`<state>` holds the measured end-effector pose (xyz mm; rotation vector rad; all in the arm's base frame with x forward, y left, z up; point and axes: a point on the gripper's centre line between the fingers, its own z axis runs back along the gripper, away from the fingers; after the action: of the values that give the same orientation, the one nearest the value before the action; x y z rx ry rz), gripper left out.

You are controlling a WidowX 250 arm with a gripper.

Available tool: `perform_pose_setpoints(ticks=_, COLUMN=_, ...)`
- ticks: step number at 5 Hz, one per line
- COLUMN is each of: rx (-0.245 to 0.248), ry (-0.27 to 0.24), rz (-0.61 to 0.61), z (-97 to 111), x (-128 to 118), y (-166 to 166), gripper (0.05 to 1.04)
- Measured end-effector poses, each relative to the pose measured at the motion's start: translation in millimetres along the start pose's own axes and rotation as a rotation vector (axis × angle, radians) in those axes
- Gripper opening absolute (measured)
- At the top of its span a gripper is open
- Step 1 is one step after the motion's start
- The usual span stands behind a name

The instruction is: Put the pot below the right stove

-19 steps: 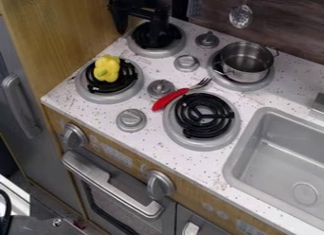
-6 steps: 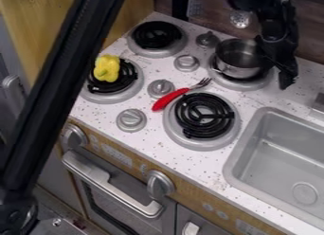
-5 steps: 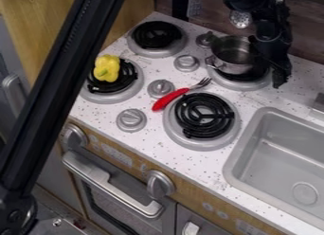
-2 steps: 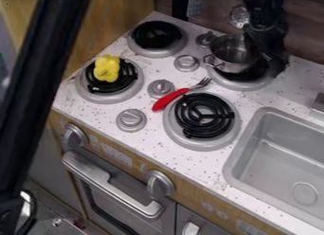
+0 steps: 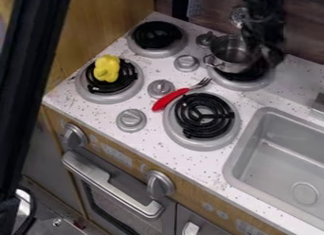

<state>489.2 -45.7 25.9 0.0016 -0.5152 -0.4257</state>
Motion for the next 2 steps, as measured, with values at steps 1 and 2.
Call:
perform_pose_setpoints(ticks=1, rx=0.03, ry=-0.011, rz=0.014, z=0, x=10, y=14, gripper=1.0)
perform_pose_setpoints(ticks=2, rx=0.024, ry=0.054, rz=0.019, z=-22, x=-5, y=18, gripper=1.0)
